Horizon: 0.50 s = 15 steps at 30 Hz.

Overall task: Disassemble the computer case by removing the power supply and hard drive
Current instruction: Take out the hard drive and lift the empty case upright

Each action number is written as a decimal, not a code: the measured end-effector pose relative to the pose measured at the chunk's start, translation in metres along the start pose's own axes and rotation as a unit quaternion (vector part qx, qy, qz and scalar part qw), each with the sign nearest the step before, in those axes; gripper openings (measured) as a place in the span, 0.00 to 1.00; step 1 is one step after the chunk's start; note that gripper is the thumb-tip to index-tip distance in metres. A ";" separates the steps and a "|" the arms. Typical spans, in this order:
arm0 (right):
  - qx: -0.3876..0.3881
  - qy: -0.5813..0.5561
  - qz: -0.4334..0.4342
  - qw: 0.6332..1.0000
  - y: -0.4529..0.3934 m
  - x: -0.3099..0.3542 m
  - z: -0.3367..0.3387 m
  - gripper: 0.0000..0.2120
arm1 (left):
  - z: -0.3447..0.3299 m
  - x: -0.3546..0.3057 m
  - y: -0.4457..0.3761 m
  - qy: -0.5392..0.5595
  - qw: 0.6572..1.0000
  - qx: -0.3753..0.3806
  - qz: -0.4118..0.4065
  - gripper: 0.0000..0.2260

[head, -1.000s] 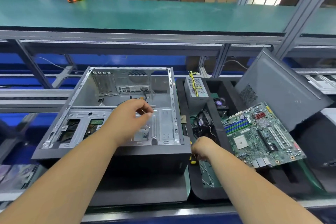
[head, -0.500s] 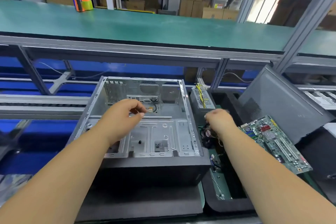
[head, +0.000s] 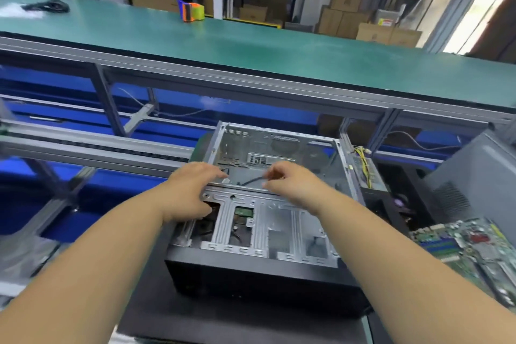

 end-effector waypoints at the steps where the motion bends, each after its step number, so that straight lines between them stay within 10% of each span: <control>1: 0.048 0.062 0.021 0.997 -0.002 0.006 -0.010 0.15 | -0.001 0.002 -0.001 -0.018 1.000 0.007 -0.005 0.34; 5: 0.109 0.201 0.068 0.971 -0.004 0.020 -0.036 0.36 | -0.008 0.009 -0.007 -0.050 0.998 0.019 -0.013 0.36; 15: 0.112 0.252 0.097 0.956 -0.014 0.026 -0.039 0.37 | -0.009 0.011 -0.026 -0.093 0.994 -0.054 -0.029 0.28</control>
Point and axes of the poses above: each hand's wrist, its own y-axis away from the middle knuckle, its own z-axis out of the back of the hand, x = y × z, the point moved 3 cm from there along -y, towards the middle knuckle
